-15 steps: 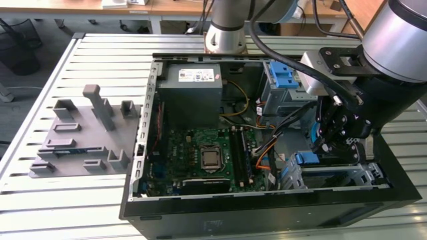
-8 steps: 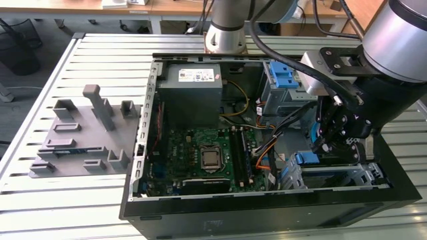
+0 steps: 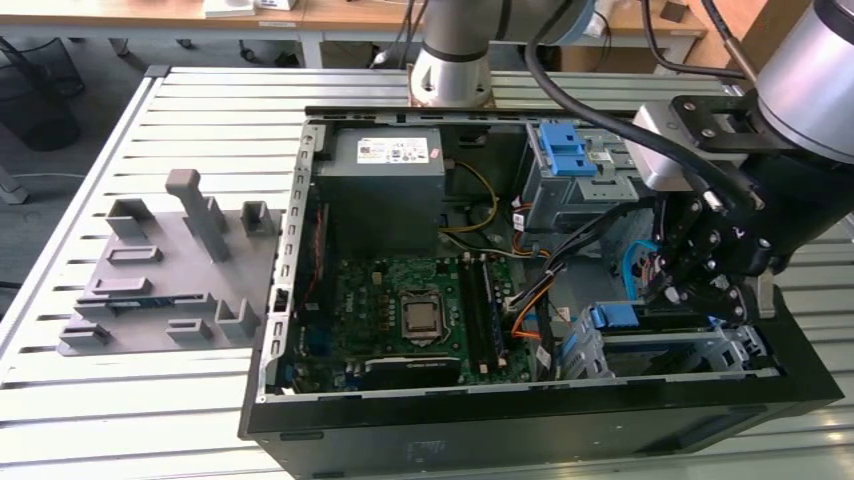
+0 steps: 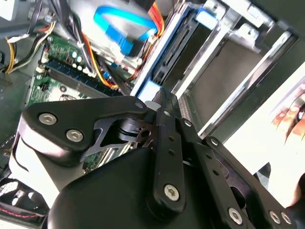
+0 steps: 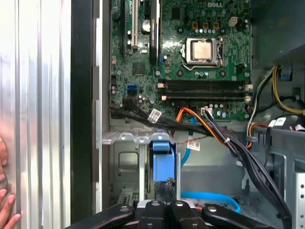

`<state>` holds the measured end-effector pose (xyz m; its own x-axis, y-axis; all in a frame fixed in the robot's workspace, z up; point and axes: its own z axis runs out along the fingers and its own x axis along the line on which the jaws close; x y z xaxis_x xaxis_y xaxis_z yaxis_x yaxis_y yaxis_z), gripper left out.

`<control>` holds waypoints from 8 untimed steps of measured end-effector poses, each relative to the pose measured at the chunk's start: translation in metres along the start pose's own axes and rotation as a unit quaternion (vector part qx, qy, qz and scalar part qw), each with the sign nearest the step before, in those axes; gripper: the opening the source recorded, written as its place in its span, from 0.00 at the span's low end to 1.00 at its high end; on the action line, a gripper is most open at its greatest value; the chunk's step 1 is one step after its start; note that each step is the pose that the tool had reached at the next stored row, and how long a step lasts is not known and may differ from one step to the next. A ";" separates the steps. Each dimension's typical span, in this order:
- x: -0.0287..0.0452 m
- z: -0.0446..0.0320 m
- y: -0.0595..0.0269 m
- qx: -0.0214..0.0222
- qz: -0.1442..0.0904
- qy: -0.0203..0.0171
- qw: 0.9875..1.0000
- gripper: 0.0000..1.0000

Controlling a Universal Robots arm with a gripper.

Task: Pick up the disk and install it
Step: 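Insert the first disk wire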

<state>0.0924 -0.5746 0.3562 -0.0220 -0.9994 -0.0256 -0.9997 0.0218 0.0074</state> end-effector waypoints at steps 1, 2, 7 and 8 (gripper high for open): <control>-0.0001 0.0000 -0.0042 0.000 0.000 0.000 1.000 0.11; -0.0002 0.0000 -0.0081 0.000 0.000 0.000 1.000 0.11; -0.0008 0.0005 -0.0265 0.000 0.000 0.000 1.000 0.11; -0.0011 0.0005 -0.0272 0.000 0.000 0.000 1.000 0.11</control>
<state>0.1196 -0.5741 0.3556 -0.0219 -0.9994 -0.0256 -0.9997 0.0217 0.0081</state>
